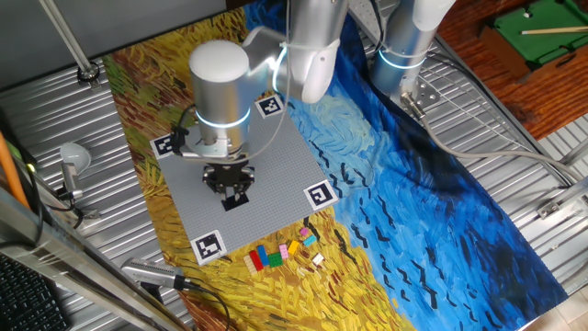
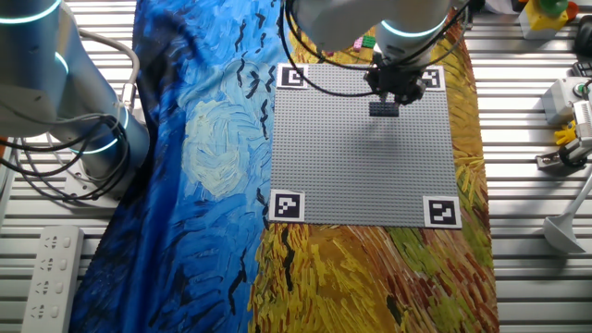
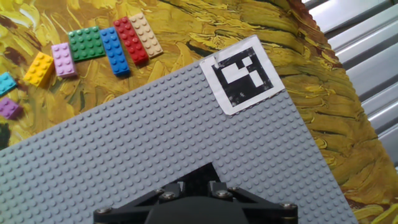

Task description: Stack small Lego blocks one on top of the other

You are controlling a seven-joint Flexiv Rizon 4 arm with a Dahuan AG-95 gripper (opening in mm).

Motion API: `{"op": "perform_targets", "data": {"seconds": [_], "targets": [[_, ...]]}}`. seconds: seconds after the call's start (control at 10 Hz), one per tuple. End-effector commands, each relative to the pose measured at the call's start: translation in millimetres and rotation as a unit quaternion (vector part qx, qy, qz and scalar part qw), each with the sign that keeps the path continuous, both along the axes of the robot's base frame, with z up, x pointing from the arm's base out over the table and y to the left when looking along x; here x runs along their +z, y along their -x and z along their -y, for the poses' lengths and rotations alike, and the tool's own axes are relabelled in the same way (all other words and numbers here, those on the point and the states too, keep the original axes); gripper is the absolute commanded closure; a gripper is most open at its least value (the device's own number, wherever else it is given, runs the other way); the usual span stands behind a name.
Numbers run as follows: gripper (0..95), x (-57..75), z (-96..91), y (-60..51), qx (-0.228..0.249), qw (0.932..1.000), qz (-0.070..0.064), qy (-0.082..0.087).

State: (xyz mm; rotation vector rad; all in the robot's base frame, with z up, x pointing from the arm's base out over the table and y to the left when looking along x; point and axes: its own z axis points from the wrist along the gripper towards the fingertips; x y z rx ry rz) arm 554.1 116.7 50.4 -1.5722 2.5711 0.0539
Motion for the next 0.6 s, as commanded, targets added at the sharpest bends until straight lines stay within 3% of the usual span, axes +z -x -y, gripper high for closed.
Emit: {"op": "perform_targets", "data": {"seconds": [0.1, 0.3, 0.4, 0.6], "targets": [[76.0, 5.7, -0.7, 2.8, -0.016, 0.9992, -0.037, -0.006], [76.0, 8.1, -0.6, 7.7, -0.046, 0.9952, -0.086, -0.002], [76.0, 8.1, -0.6, 7.7, -0.048, 0.9947, -0.091, 0.0], [76.0, 8.2, -0.6, 7.5, -0.054, 0.9946, -0.088, 0.006]]}}
